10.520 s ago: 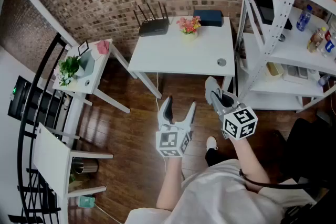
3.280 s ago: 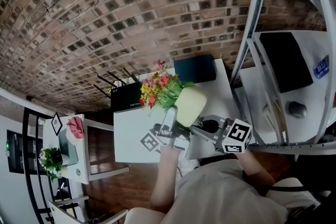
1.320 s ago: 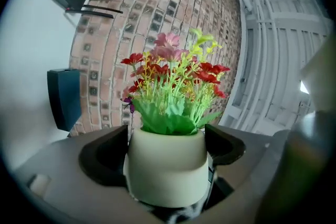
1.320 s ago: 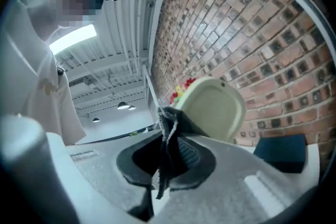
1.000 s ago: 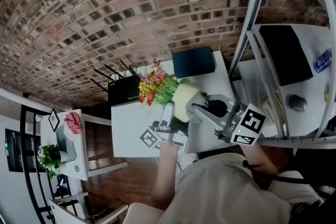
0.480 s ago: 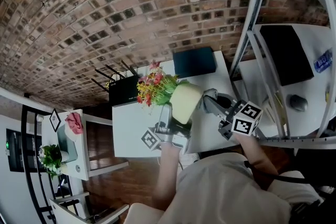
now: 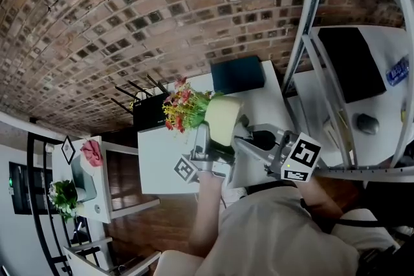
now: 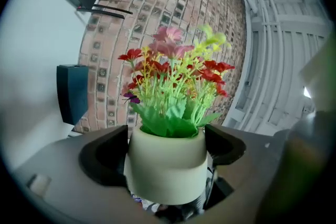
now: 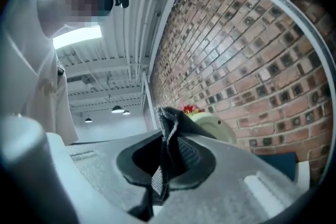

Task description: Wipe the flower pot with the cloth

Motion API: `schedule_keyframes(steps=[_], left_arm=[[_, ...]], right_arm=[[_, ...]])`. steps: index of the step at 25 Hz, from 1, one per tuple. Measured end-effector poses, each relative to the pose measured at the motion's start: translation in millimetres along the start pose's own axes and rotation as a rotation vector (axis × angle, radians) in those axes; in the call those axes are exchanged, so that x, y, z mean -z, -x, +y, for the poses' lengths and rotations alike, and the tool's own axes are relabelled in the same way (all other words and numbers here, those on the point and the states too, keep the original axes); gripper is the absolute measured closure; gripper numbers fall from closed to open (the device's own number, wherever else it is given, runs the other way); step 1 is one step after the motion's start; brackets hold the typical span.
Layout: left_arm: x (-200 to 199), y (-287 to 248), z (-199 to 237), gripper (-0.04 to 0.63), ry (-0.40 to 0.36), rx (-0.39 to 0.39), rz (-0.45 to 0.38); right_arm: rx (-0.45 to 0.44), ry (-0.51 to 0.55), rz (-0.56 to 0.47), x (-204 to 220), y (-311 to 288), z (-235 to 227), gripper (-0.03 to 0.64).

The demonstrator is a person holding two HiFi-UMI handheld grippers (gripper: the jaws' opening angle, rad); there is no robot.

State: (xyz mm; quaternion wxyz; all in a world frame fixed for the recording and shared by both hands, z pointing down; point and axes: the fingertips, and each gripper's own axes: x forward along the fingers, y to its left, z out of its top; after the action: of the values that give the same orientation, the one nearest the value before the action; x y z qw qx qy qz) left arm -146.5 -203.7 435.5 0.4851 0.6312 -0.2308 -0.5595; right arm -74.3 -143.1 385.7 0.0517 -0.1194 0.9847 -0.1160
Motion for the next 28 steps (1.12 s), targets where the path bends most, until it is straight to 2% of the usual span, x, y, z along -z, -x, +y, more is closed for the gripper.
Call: schedule_keyframes(steps=[2,5,8,11,14,18,20,28], left_arm=[[5,0,0,0.112,0.017,0.007,0.009],[13,2,0,0.112,0.050,0.014,0.010],[17,2,-3,0.112,0.104,0.037,-0.024],[14,0,-3,0.112,0.098,0.034,-0.030],[8,1,2,0.112,0.037,-0.004,-0.008],[-1,9,17,0.112,-0.103,-0.089,0.041],[-5,15,26,0.114,-0.164,-0.137,0.061],[-26,46,72,0.115,-0.405,-0.314,0.156]], right_arm=[[0.028,0.008,-0.072,-22,6,-10,0.615],[0.143,0.025,-0.137,-35,14,-43,0.615],[0.235,-0.030,-0.102,-13,20,-73,0.615],[0.209,-0.096,-0.028,20,21,-71,0.615],[0.102,-0.105,0.040,44,14,-40,0.615],[-0.013,-0.112,0.067,60,7,-7,0.615],[-0.003,-0.138,0.073,65,10,-10,0.615],[0.139,-0.226,0.098,79,37,-42,0.615]])
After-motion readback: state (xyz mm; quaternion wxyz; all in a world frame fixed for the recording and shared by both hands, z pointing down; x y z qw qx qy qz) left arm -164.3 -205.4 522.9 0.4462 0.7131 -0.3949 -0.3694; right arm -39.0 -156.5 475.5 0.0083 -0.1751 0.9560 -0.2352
